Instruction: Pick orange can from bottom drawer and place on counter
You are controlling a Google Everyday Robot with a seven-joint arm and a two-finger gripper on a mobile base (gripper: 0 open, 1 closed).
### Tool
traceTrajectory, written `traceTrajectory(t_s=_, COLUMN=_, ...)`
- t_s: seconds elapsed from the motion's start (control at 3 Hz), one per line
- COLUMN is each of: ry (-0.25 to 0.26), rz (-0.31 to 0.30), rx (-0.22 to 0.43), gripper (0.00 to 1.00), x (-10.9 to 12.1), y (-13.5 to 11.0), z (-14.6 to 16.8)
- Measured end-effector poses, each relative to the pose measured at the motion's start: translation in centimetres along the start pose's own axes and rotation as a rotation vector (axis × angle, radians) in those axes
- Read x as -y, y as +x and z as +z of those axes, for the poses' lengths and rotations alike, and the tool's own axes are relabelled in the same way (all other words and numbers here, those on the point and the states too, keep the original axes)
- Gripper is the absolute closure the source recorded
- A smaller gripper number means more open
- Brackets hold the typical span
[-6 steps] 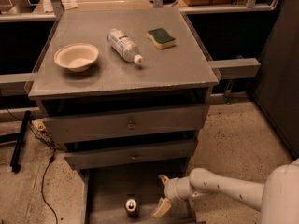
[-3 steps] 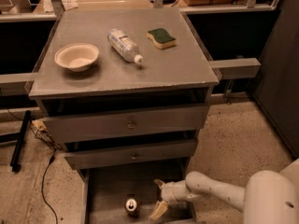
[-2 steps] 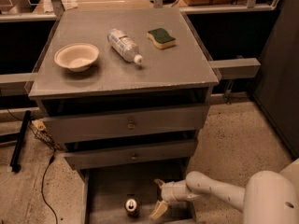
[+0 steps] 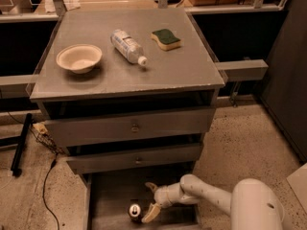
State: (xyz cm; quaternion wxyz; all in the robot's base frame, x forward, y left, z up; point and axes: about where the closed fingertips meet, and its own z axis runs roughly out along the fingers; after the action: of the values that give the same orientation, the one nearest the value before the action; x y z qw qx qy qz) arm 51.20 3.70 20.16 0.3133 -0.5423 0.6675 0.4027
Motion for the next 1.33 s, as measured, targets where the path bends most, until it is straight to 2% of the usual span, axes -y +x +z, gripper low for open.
traceTrajectory(t_s=0.33, ry=0.001, rz=-0.001, rx=0.0, gripper=0.0, x=0.2, y=0.0, z=0.0)
traceTrajectory(t_s=1.33, ry=-0.074, rz=0.044, rx=0.051, gripper=0.0, x=-2.1, y=2.6, z=3.0)
